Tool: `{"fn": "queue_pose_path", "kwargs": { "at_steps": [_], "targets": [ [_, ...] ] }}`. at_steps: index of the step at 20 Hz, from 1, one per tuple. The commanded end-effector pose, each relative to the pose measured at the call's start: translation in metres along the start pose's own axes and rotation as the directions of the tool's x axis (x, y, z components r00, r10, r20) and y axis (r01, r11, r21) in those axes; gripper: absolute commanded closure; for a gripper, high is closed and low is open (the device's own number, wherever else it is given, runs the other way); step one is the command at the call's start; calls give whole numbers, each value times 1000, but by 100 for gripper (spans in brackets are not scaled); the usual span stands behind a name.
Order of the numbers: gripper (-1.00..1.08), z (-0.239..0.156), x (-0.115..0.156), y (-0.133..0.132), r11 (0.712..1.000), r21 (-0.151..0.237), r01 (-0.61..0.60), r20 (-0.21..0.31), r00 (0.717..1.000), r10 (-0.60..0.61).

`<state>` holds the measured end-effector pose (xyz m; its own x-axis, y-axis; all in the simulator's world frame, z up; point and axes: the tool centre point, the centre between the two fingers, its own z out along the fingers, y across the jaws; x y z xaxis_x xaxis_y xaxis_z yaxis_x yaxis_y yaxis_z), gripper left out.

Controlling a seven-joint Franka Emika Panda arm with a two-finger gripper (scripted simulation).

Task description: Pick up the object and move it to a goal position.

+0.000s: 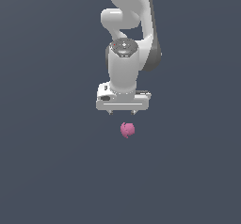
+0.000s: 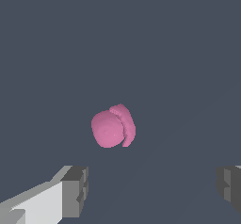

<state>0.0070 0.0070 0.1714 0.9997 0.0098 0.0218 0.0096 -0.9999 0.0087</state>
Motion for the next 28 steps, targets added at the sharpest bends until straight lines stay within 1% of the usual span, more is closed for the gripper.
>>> {"fn": "queue_pose_path", "kwargs": {
  "at_steps": [1,4,11,17,23,28],
  "targets": [
    [-92,0,0,0,1000,0,0,0,1000,0],
    [-92,-1,1,-2,1000,3,7,-3,1000,-7],
    [-92,-7,8,-16,999,25,37,-20,999,-36],
    [-92,-5,8,-16,999,24,43,-19,999,-43],
    [-92,12,10,-19,994,18,108,-12,994,-108],
    [-92,40,11,-24,978,14,208,0,978,-208]
  ]
}}
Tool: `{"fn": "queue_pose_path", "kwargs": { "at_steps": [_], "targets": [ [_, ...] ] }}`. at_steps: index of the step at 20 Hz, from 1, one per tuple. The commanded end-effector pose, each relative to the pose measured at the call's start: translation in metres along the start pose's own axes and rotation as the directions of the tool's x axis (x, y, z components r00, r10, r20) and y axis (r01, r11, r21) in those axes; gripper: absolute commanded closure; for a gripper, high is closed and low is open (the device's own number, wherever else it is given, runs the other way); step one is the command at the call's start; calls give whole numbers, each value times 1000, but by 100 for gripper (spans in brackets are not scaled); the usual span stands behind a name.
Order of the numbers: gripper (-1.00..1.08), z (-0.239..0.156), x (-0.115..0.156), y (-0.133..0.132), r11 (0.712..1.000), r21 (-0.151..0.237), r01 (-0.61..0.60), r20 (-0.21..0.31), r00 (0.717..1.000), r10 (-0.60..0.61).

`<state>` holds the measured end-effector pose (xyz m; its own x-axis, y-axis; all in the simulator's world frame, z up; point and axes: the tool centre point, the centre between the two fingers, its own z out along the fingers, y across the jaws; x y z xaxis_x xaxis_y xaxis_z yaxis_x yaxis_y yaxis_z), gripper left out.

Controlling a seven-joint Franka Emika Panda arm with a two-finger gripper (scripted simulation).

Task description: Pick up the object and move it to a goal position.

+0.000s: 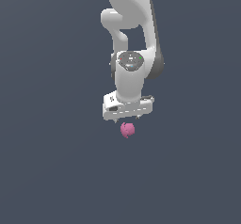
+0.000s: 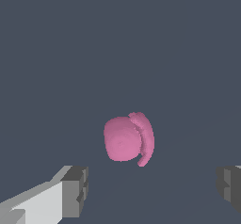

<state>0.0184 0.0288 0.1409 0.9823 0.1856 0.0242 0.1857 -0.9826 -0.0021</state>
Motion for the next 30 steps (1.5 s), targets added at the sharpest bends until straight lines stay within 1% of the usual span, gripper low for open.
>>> {"fn": "queue_pose_path", "kwargs": {
  "at_steps": [1,6,11,17,25,30],
  "targets": [
    [-92,16,1,-2,998,-1,55,8,998,-55],
    [-92,39,1,-6,990,0,140,19,990,-139],
    [-92,50,1,-9,984,2,179,24,984,-179],
    [-92,54,1,-8,984,3,177,25,984,-177],
    [-92,91,-1,-9,983,2,181,24,983,-181],
    [-92,101,0,-9,983,2,183,24,983,-183]
  ]
}}
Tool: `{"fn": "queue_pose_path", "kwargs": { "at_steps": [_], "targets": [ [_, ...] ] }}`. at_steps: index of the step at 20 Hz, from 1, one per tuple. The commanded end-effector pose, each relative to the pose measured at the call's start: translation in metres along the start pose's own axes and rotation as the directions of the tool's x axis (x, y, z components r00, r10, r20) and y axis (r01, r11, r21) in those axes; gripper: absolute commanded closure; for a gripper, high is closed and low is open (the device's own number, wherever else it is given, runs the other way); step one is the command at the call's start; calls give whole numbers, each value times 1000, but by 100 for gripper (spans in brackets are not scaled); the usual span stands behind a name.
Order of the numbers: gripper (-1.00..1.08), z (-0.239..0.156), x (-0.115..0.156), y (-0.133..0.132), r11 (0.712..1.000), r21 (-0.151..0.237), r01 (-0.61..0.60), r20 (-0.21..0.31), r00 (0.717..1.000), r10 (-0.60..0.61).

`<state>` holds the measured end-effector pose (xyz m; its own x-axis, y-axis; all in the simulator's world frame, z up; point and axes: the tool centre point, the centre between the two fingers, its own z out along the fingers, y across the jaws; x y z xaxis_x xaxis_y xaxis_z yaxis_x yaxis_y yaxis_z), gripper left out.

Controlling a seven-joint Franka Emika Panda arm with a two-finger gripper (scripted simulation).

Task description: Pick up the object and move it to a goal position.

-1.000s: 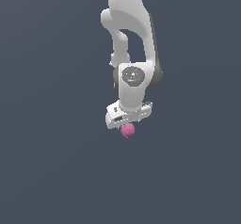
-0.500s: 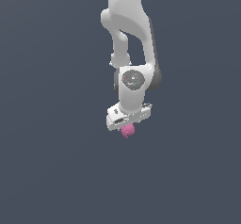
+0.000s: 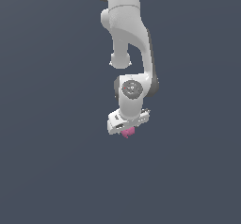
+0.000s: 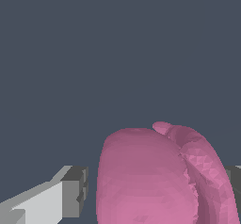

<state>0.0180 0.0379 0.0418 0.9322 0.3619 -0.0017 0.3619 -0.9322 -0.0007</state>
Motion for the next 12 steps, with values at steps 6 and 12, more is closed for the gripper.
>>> {"fn": "queue_pose_path", "kwargs": {
  "at_steps": [6,12],
  "targets": [
    [108,2,1,0,1000,-1,0,-2,1000,0],
    [108,1,1,0,1000,-1,0,-2,1000,0]
  ]
}}
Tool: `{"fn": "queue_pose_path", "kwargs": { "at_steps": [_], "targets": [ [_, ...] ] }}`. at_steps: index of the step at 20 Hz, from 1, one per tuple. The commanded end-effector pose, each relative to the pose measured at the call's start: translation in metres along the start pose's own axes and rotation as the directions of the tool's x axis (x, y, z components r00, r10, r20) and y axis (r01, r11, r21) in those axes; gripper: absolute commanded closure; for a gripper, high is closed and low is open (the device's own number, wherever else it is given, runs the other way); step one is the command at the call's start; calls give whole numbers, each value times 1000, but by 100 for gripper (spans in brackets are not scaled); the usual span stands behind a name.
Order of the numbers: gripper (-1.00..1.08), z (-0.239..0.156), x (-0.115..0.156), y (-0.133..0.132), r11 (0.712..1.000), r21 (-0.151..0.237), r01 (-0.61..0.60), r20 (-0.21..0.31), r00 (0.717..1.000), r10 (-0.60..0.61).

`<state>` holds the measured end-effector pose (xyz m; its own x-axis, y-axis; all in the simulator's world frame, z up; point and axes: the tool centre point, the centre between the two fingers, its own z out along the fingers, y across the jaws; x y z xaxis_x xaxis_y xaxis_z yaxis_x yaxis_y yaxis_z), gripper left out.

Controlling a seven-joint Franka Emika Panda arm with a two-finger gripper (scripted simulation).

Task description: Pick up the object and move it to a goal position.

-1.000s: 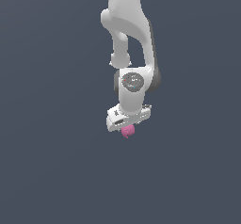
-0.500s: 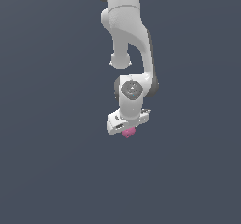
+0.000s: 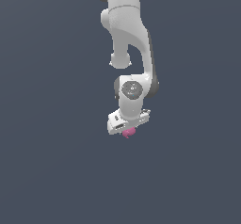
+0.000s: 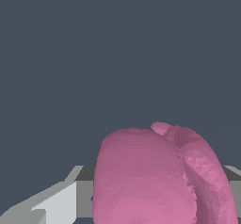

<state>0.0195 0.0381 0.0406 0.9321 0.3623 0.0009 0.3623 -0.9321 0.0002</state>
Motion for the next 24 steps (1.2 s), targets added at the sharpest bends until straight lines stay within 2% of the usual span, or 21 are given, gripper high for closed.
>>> {"fn": "queue_pose_path", "kwargs": {
  "at_steps": [1,7,12,24],
  "targets": [
    [108,0,0,0,1000,0,0,1,1000,0],
    [108,-15,-1,0,1000,0,0,1,1000,0],
    [108,-45,-2,1,1000,0,0,1,1000,0],
    [108,-174,-3,2,1000,0,1,1,1000,-1]
  ]
}}
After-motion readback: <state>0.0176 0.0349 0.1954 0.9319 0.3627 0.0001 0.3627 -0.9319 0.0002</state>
